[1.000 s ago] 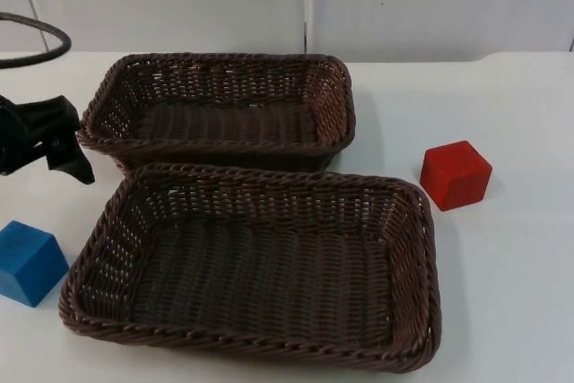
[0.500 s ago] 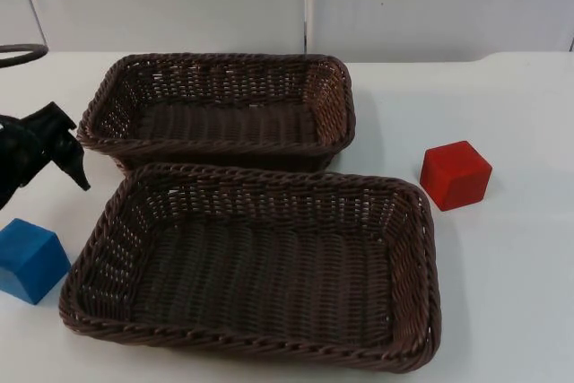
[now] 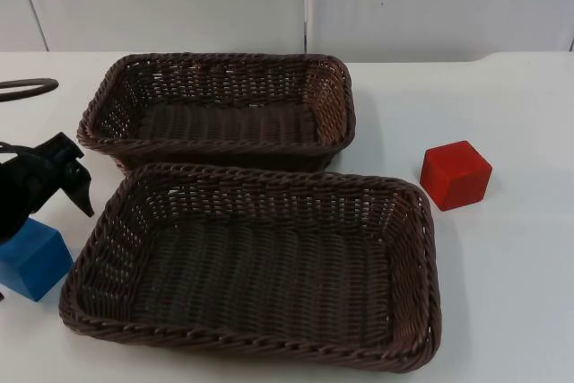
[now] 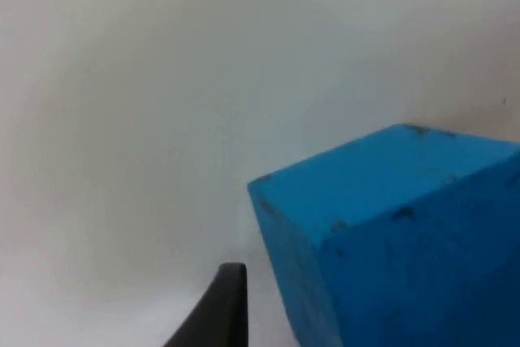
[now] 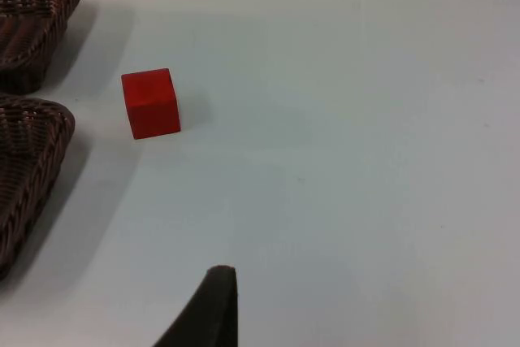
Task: Pick up one cube with the left hand and place it into the upper basket. Pick up one cube with the right hand and place it into the lower basket.
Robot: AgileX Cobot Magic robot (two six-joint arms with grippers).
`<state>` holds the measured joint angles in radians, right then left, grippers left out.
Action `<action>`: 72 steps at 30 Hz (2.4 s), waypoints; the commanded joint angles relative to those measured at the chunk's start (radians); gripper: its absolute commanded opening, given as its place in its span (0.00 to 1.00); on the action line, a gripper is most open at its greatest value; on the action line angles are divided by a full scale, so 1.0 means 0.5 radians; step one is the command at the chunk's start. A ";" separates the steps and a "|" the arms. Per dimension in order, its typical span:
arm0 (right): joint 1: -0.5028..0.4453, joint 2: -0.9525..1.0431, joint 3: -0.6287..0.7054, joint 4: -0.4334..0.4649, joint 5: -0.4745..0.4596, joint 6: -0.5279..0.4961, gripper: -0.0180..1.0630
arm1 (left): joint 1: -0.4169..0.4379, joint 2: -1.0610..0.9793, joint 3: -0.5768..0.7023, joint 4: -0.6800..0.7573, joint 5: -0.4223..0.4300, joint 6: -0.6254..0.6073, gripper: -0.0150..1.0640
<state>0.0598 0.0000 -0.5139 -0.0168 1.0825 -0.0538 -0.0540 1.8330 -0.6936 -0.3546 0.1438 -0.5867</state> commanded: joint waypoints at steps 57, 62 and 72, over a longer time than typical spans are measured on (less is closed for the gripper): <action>0.000 0.000 -0.004 -0.004 -0.011 -0.006 0.99 | -0.215 -0.836 0.002 0.119 0.120 1.127 0.01; 0.000 0.000 -0.004 -0.004 -0.011 -0.006 0.99 | -0.215 -0.836 0.002 0.111 0.150 1.127 0.01; 0.000 0.000 -0.004 -0.004 -0.011 -0.006 0.99 | -0.283 -0.836 -0.085 0.111 0.301 1.280 0.01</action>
<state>0.0598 0.0000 -0.5139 -0.0168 1.0825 -0.0538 -0.1871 1.4232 -0.7235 -0.3021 0.2932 0.0351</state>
